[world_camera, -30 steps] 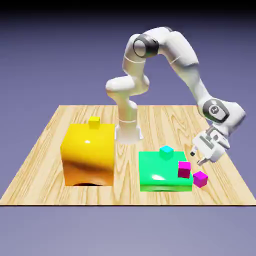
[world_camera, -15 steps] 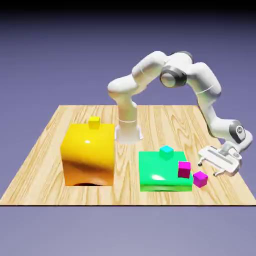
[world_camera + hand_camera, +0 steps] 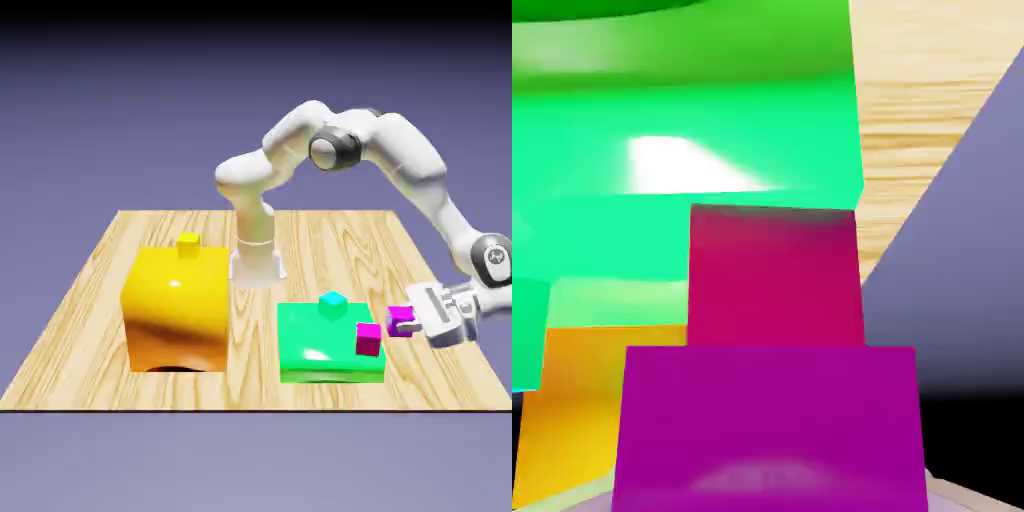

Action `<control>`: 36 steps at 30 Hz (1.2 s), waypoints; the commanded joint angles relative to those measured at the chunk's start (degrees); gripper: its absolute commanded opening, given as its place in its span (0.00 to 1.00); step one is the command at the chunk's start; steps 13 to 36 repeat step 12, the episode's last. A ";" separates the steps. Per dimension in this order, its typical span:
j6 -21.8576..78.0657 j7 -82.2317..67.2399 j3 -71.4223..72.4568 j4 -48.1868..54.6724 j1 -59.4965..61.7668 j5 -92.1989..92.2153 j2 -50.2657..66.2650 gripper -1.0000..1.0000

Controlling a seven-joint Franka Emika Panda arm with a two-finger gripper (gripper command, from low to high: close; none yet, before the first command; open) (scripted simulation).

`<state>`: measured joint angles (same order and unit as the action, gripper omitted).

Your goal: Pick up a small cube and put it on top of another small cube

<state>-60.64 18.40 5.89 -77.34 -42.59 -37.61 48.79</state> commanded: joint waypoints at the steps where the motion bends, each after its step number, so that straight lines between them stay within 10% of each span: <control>1: 1.17 -0.28 -0.84 1.31 0.11 1.64 -0.08 0.00; 9: -7.22 3.21 -0.96 -11.46 3.16 1.64 -4.06 0.00; 10: -7.22 3.21 -0.96 -11.46 3.16 1.64 -4.06 1.00; 36: -5.86 2.65 -0.94 -9.39 2.66 1.64 -3.41 1.00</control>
